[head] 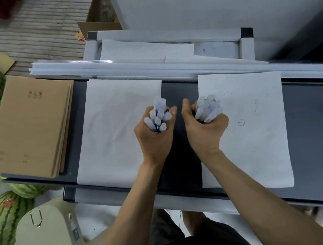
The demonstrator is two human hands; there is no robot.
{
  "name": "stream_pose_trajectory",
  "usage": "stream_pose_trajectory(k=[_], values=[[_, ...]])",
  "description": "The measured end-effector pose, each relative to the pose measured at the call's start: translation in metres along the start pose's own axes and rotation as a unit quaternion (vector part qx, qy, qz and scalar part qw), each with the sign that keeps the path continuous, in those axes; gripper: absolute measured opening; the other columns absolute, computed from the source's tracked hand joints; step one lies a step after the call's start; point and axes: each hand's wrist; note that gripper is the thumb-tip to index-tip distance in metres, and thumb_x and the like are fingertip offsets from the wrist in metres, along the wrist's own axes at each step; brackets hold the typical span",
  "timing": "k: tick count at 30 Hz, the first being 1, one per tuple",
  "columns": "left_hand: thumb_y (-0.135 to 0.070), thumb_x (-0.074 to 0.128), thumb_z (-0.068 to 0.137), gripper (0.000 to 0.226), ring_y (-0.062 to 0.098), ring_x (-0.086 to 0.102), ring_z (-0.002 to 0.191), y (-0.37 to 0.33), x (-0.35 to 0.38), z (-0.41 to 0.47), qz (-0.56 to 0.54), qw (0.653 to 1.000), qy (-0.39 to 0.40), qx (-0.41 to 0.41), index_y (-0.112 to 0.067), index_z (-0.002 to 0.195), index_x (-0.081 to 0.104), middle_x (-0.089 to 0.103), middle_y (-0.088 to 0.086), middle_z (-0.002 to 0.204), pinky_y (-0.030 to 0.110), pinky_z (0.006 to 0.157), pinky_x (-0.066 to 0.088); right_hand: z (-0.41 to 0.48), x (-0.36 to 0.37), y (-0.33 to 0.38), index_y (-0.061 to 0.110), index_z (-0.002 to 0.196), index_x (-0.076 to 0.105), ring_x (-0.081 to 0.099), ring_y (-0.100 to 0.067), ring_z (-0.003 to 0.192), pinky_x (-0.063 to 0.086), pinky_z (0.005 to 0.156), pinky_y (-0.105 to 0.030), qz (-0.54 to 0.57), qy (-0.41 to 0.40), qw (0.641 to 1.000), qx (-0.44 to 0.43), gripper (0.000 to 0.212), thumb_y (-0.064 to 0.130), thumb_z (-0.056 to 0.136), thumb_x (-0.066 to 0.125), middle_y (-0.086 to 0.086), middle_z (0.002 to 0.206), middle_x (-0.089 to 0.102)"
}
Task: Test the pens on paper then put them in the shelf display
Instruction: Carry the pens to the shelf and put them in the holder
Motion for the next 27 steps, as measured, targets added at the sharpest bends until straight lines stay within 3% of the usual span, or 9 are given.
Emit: stream_pose_trajectory(k=[2, 7, 10, 12, 14, 19, 22, 25, 27], values=[[-0.027, 0.078, 0.09, 0.043, 0.027, 0.062, 0.061, -0.001, 0.001, -0.002, -0.005, 1.0, -0.008, 0.007, 0.006, 0.07, 0.06, 0.058, 0.01, 0.069, 0.044, 0.053, 0.049, -0.004, -0.005, -0.011, -0.007, 0.057, 0.047, 0.046, -0.037, 0.046, 0.036, 0.048, -0.028, -0.027, 0.017, 1.0, -0.001, 0.055, 0.028, 0.089, 0.076, -0.016, 0.053, 0.048], [-0.018, 0.076, 0.091, 0.035, 0.028, 0.054, 0.054, -0.004, 0.001, 0.004, 0.021, 0.999, -0.032, 0.031, 0.0, 0.07, 0.054, 0.055, 0.01, 0.064, 0.042, 0.05, 0.045, -0.003, -0.008, -0.016, -0.001, 0.055, 0.043, 0.041, -0.032, 0.045, 0.032, 0.048, -0.028, -0.04, 0.032, 0.999, -0.007, 0.055, 0.027, 0.09, 0.076, -0.009, 0.051, 0.044], [-0.016, 0.078, 0.09, 0.021, 0.02, 0.058, 0.057, -0.012, -0.002, 0.004, 0.014, 0.998, -0.037, 0.05, -0.016, 0.084, 0.058, 0.059, -0.001, 0.068, 0.033, 0.054, 0.051, -0.001, -0.003, -0.003, 0.022, 0.058, 0.04, 0.038, -0.008, 0.047, 0.034, 0.052, -0.019, -0.025, 0.036, 0.999, -0.029, 0.051, 0.032, 0.092, 0.076, 0.015, 0.054, 0.042], [-0.013, 0.078, 0.089, 0.021, 0.019, 0.057, 0.058, -0.013, -0.001, 0.004, 0.013, 0.998, -0.032, 0.052, -0.017, 0.085, 0.057, 0.059, -0.001, 0.069, 0.032, 0.055, 0.05, -0.002, -0.002, 0.003, 0.037, 0.066, 0.038, 0.039, -0.003, 0.05, 0.035, 0.054, -0.013, -0.016, 0.042, 0.998, -0.034, 0.047, 0.027, 0.091, 0.077, 0.022, 0.057, 0.042], [-0.008, 0.075, 0.088, 0.025, 0.022, 0.055, 0.058, -0.01, -0.001, 0.002, 0.011, 0.998, -0.022, 0.049, -0.014, 0.082, 0.052, 0.056, 0.002, 0.069, 0.035, 0.054, 0.049, -0.003, -0.001, 0.004, 0.04, 0.066, 0.037, 0.039, -0.001, 0.051, 0.036, 0.054, -0.013, -0.012, 0.034, 0.999, -0.021, 0.049, 0.027, 0.09, 0.077, 0.022, 0.057, 0.041], [-0.019, 0.073, 0.096, 0.037, 0.032, 0.049, 0.054, -0.017, 0.002, 0.006, 0.014, 1.0, 0.005, -0.003, -0.011, 0.078, 0.042, 0.048, 0.009, 0.063, 0.039, 0.05, 0.044, -0.001, 0.003, 0.019, 0.041, 0.064, 0.04, 0.039, -0.001, 0.048, 0.037, 0.049, -0.015, -0.018, 0.045, 0.996, 0.069, 0.044, 0.055, 0.093, 0.069, 0.02, 0.053, 0.044], [-0.03, 0.073, 0.098, 0.038, 0.039, 0.053, 0.054, -0.032, 0.0, 0.016, -0.002, 0.999, 0.021, -0.05, -0.008, 0.082, 0.047, 0.053, 0.019, 0.063, 0.044, 0.05, 0.047, 0.008, 0.003, 0.03, 0.032, 0.065, 0.047, 0.046, -0.005, 0.054, 0.041, 0.054, -0.021, -0.018, 0.075, 0.992, 0.097, 0.041, 0.049, 0.094, 0.072, 0.01, 0.056, 0.051], [-0.032, 0.073, 0.099, 0.037, 0.024, 0.055, 0.047, -0.05, -0.004, 0.029, -0.048, 0.992, 0.042, -0.112, -0.004, 0.086, 0.052, 0.056, 0.02, 0.063, 0.033, 0.044, 0.046, 0.014, 0.003, 0.048, 0.003, 0.073, 0.053, 0.052, -0.017, 0.059, 0.044, 0.057, -0.034, -0.004, 0.097, 0.986, 0.137, 0.05, 0.044, 0.094, 0.073, -0.018, 0.066, 0.057], [-0.028, 0.071, 0.1, 0.036, 0.02, 0.05, 0.044, -0.059, -0.009, 0.037, -0.065, 0.984, 0.083, -0.142, -0.002, 0.082, 0.053, 0.054, 0.017, 0.056, 0.03, 0.043, 0.043, 0.014, 0.004, 0.063, 0.005, 0.07, 0.054, 0.052, -0.018, 0.056, 0.043, 0.053, -0.031, 0.01, 0.106, 0.978, 0.179, 0.048, 0.041, 0.093, 0.074, -0.016, 0.061, 0.055]])
Point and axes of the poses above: each hand's wrist, its own z-axis towards the middle knuckle, its own x-axis out of the palm, y = z × x
